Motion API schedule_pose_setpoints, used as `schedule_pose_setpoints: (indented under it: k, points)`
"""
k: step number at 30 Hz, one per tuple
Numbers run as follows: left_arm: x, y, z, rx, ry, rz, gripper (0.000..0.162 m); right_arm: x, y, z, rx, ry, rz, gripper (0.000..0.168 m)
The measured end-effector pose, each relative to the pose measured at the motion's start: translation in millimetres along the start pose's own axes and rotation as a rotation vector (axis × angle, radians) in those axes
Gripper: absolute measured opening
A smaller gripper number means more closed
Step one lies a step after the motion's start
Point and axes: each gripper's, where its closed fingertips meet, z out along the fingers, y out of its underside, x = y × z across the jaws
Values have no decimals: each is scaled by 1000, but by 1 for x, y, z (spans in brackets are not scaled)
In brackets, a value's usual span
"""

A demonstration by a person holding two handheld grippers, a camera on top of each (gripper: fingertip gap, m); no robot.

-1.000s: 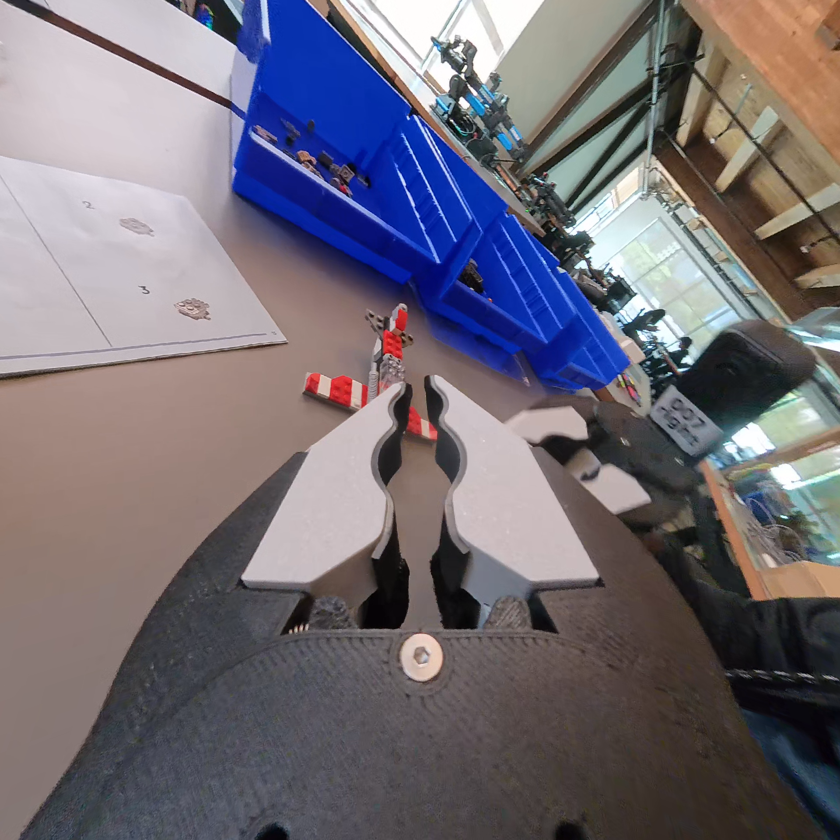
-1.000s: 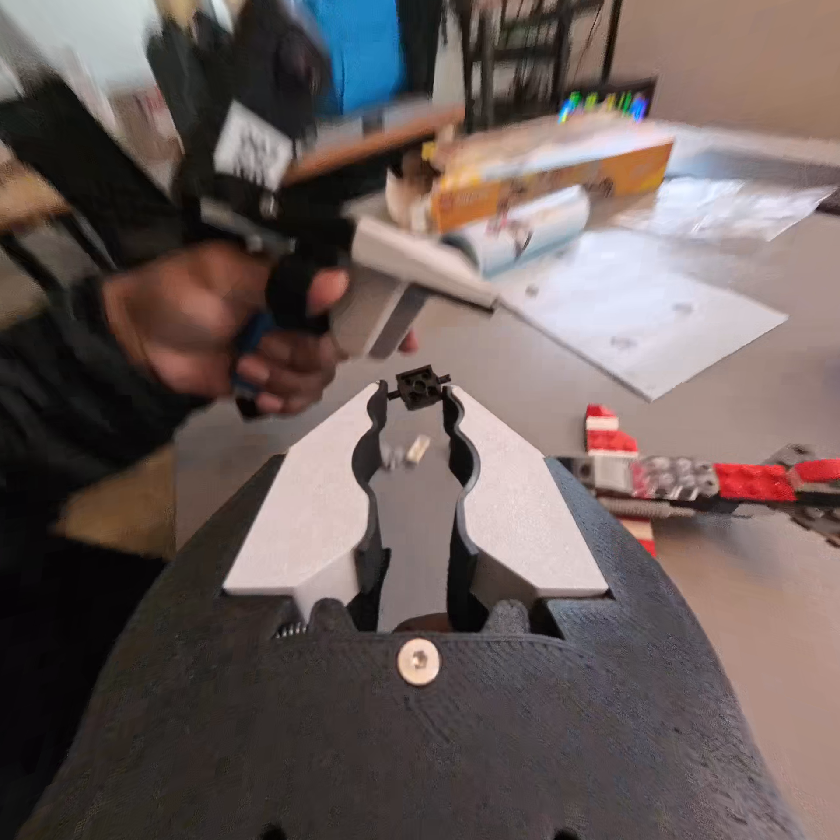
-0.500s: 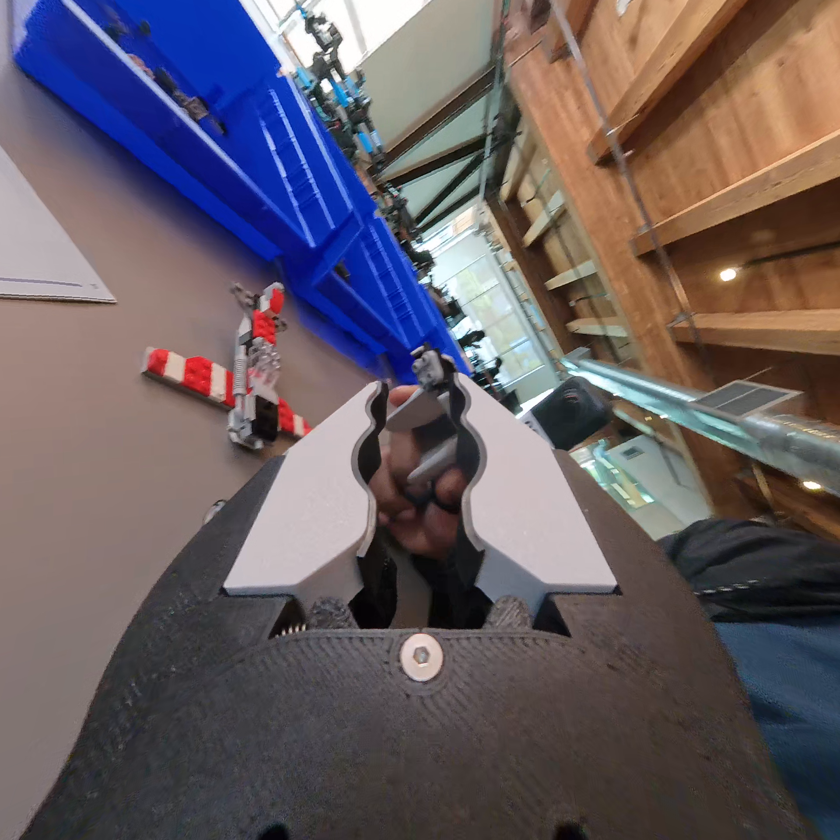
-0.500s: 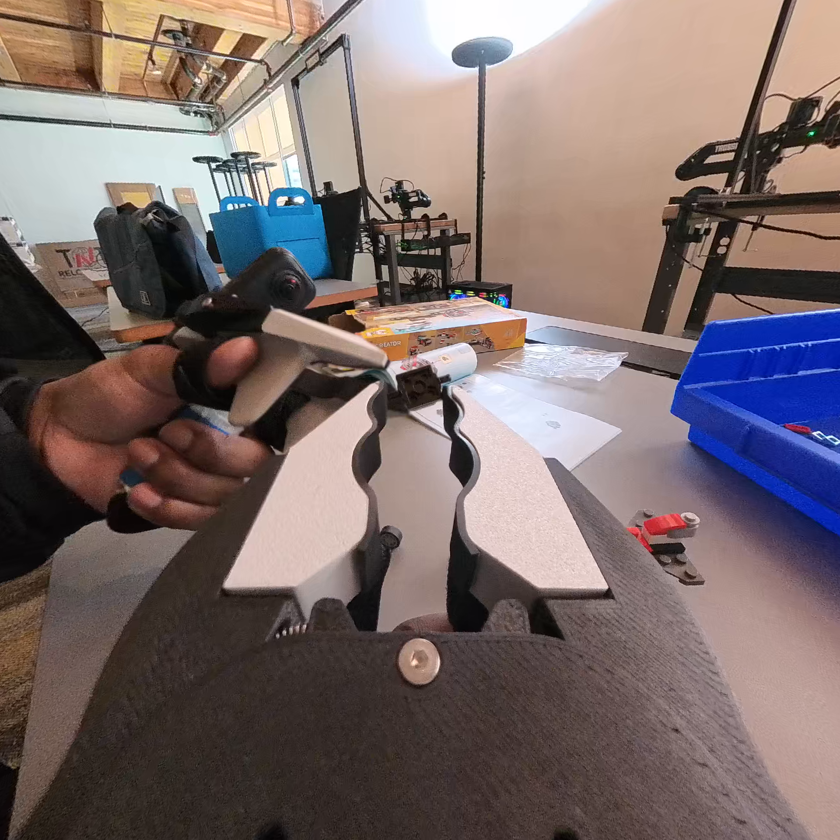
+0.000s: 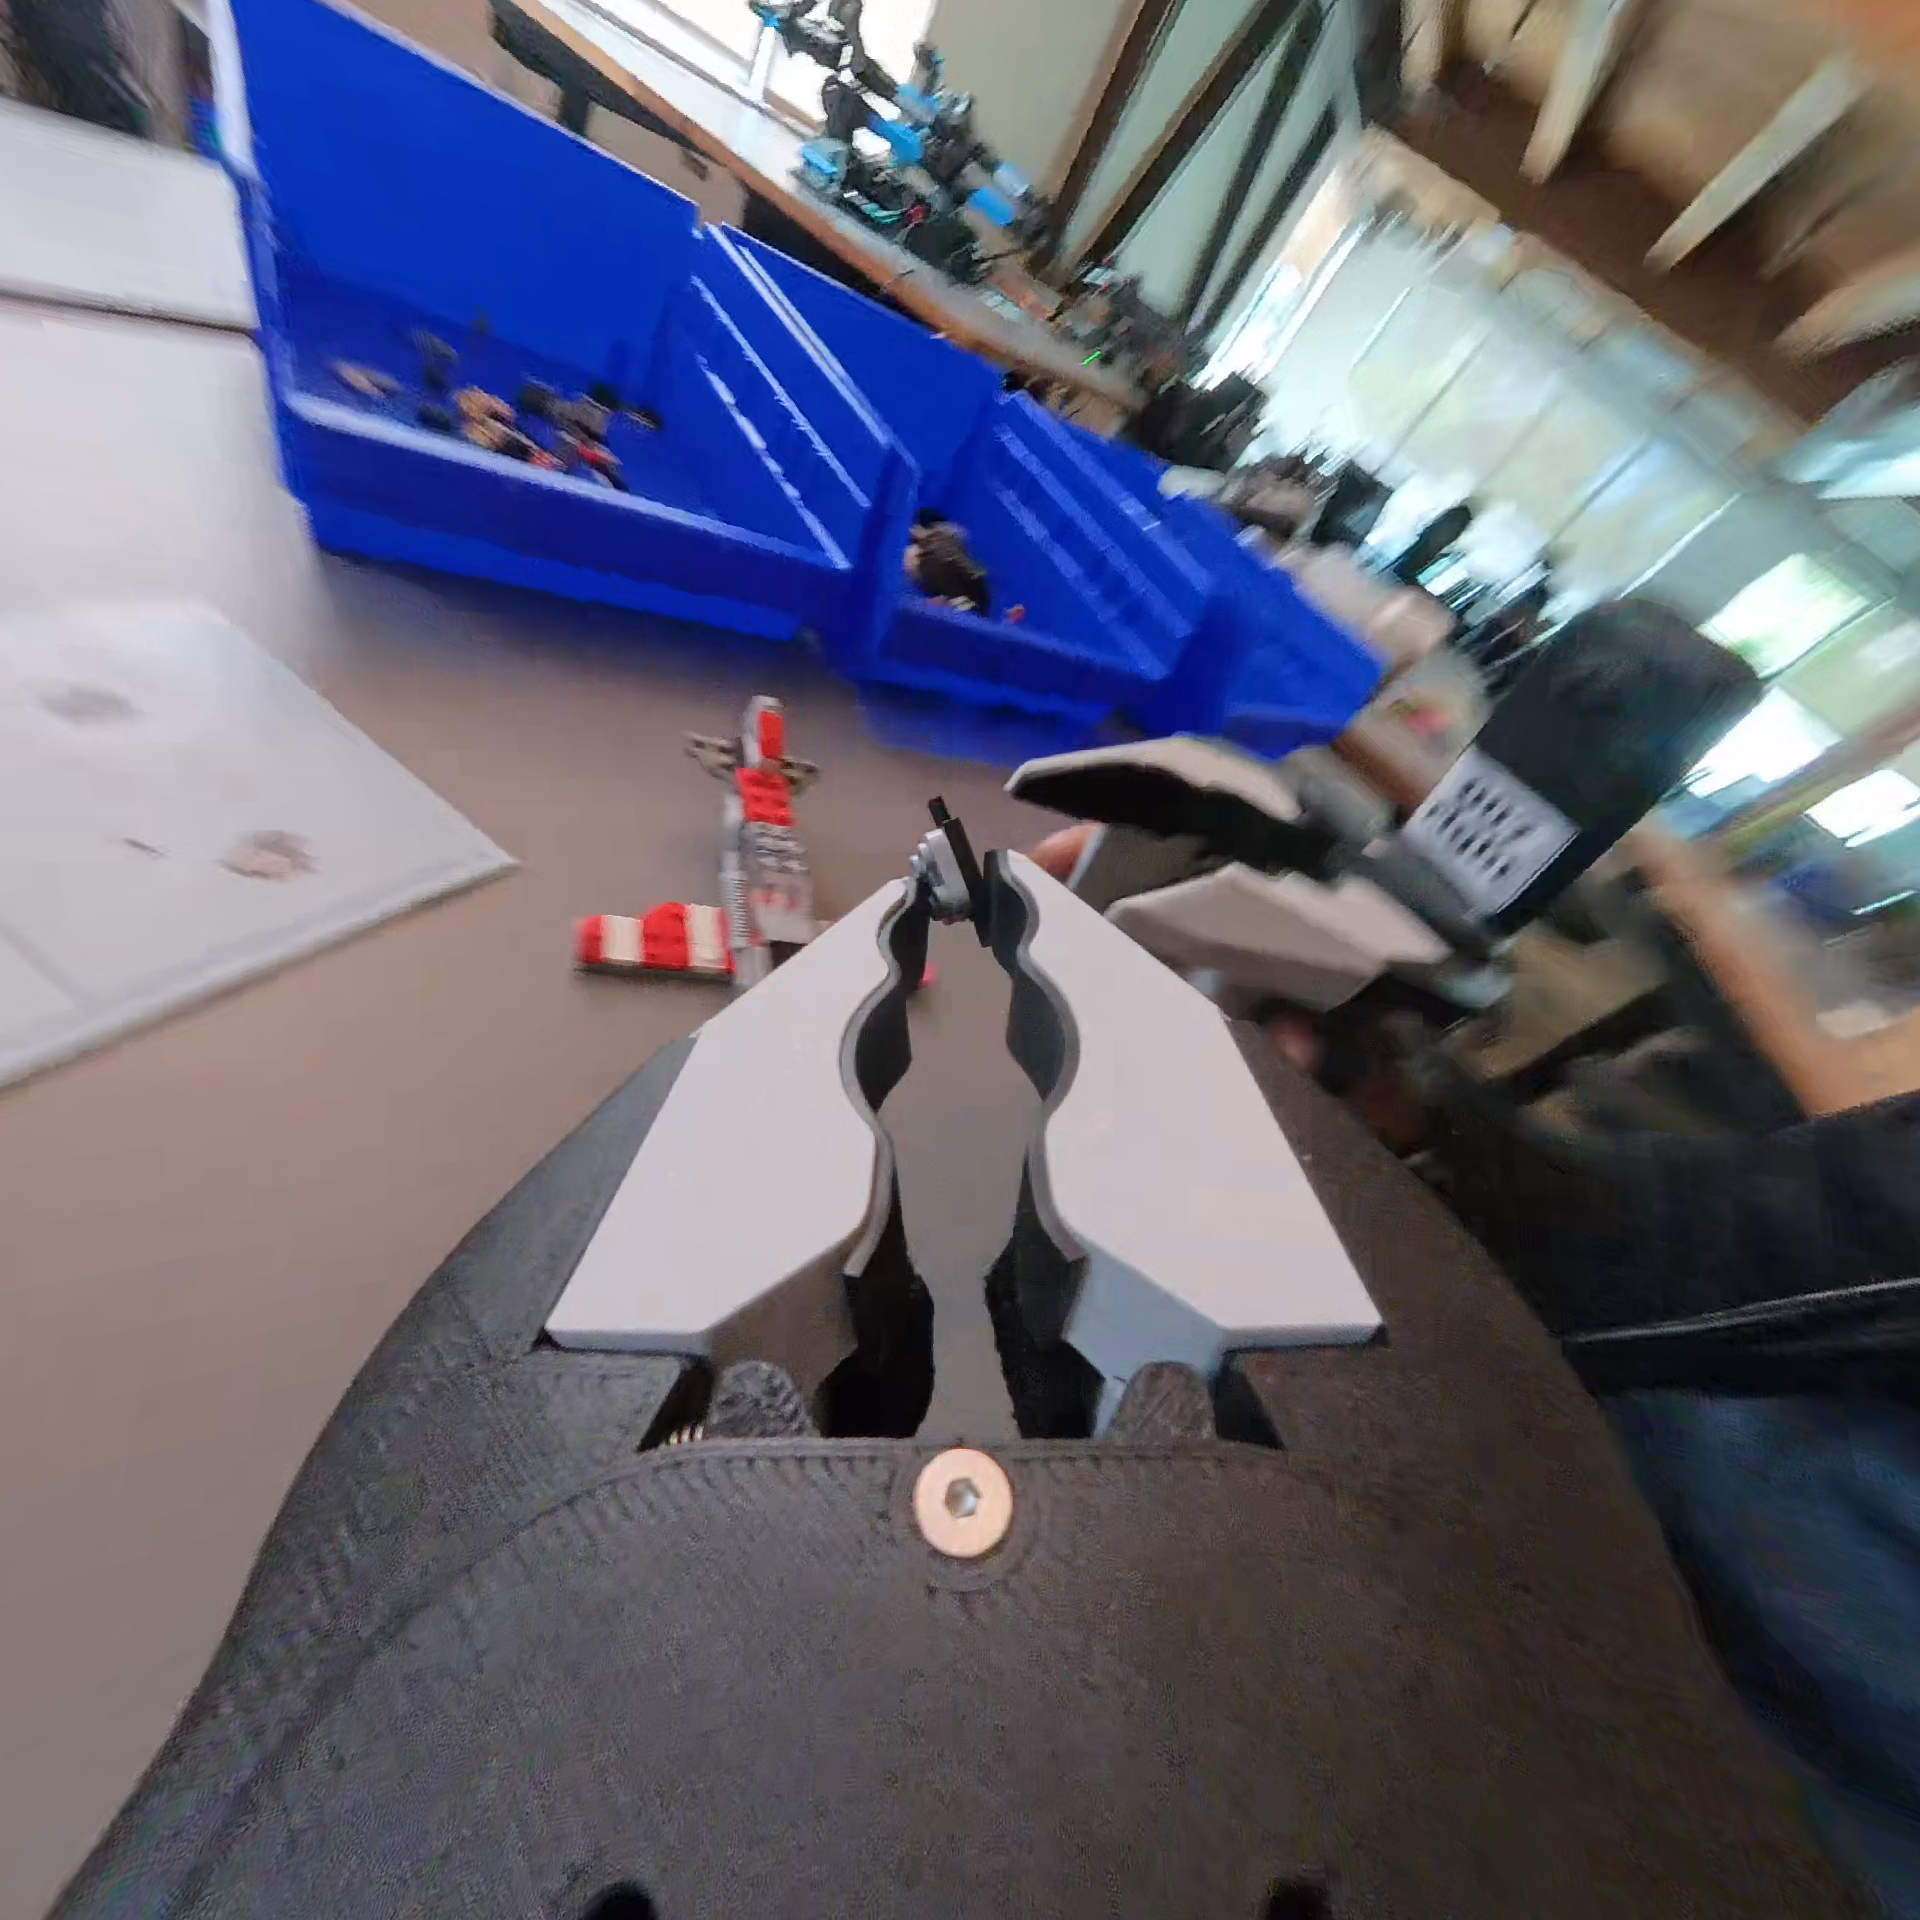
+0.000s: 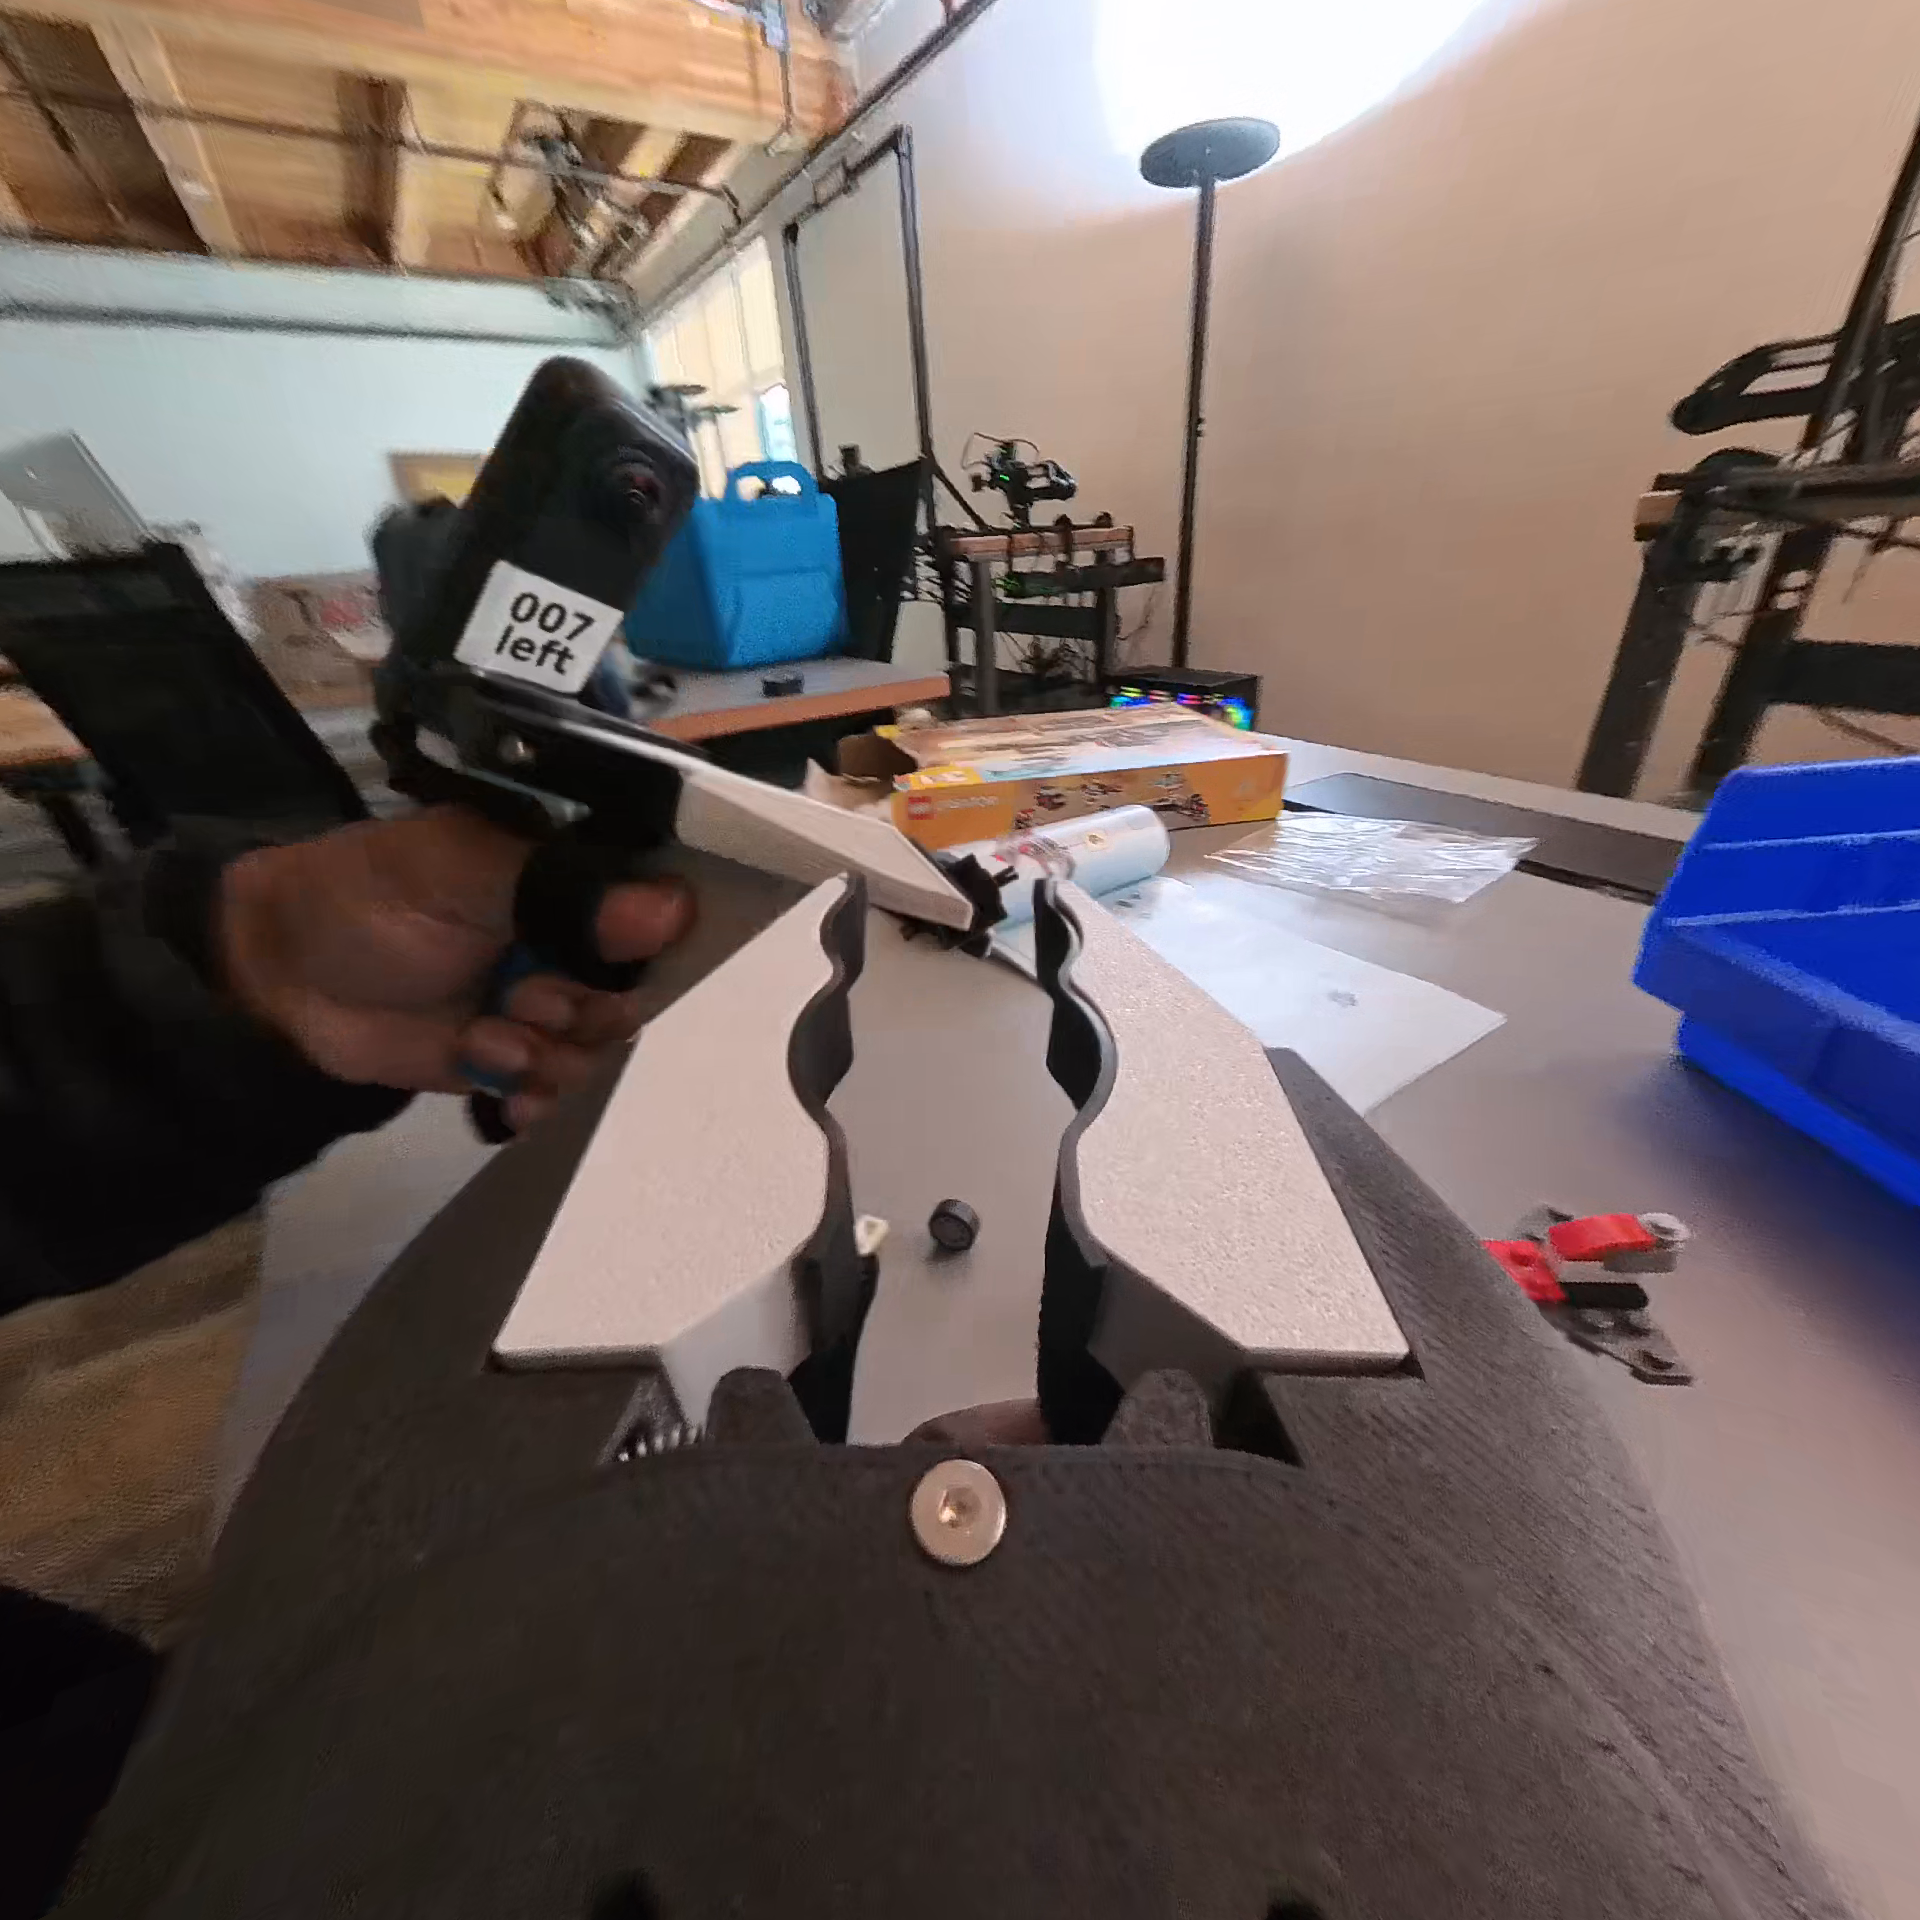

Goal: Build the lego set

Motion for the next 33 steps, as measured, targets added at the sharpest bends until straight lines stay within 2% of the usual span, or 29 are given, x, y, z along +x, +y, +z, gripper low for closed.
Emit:
schedule_pose_setpoints:
  k: [4,6,8,16,23,33]
  points:
    - [-5,-4,-8,-34,-195,490,13,7,-4,-7,-8,-19,71,39]
    - [3,-4,-7,-38,-221,704,12,8,-4,-7,-27,-36,126,39]
    - [12,-1,-5,-36,-210,813,12,7,-2,-6,-50,-55,175,40]
    - [19,-4,-4,-8,-237,942,10,-4,3,-7,-138,-158,307,38]
    - [25,-3,-4,4,-226,996,10,-6,-4,-8,-120,-206,418,28]
    - [34,-3,-6,37,-178,1009,10,-17,-13,-16,-104,-297,361,10]
